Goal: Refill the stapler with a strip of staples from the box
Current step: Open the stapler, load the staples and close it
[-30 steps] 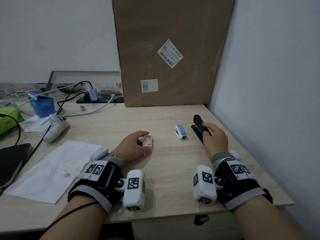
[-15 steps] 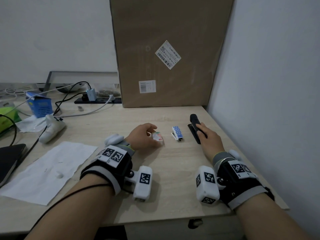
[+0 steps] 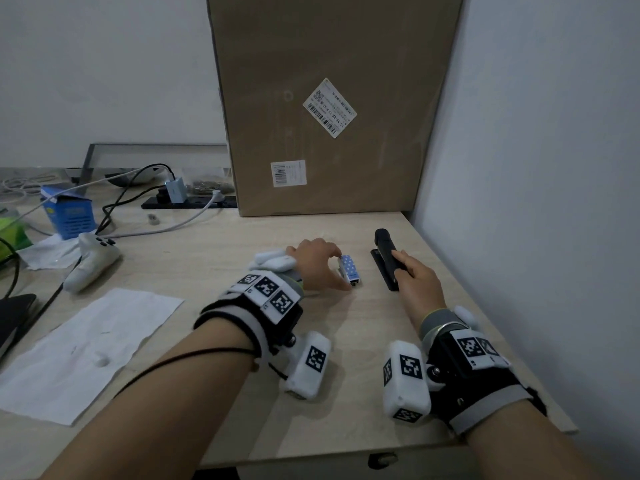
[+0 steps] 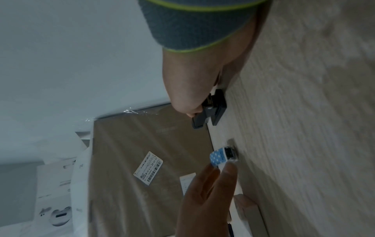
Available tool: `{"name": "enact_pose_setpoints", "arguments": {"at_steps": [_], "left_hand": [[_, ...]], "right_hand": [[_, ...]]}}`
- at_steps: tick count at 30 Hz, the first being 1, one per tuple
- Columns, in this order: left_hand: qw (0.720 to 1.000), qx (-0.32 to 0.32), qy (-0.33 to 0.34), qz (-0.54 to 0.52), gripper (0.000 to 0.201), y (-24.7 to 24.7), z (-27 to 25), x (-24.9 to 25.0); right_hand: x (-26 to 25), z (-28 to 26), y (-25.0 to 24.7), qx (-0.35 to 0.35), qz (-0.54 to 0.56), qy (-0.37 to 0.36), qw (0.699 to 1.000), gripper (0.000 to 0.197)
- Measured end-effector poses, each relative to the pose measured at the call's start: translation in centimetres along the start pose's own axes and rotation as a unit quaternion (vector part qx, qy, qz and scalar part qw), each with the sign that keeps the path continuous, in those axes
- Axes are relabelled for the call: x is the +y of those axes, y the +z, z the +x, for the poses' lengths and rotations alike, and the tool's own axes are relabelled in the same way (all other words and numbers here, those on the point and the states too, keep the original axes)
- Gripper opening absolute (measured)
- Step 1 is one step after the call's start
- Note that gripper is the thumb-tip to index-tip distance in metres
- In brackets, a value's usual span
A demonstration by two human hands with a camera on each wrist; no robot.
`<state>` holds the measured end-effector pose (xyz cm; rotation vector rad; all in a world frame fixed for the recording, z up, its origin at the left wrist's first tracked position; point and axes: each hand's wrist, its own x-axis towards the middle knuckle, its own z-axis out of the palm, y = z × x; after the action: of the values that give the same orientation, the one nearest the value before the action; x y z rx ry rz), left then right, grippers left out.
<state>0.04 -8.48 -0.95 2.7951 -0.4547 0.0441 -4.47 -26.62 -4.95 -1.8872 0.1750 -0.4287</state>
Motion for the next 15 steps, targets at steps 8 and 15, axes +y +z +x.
{"name": "enact_pose_setpoints", "arguments": {"at_steps": [8, 15], "left_hand": [[0.997, -0.032, 0.016, 0.075, 0.06, -0.4, 2.0, 1.4], [0.997, -0.028, 0.004, 0.067, 0.072, -0.7, 1.3, 1.5]], "right_hand": [[0.0, 0.0, 0.0, -0.004, -0.012, -0.002, 1.0, 0.044], [-0.2, -0.1, 0.0, -0.01, -0.011, 0.007, 1.0, 0.043]]}}
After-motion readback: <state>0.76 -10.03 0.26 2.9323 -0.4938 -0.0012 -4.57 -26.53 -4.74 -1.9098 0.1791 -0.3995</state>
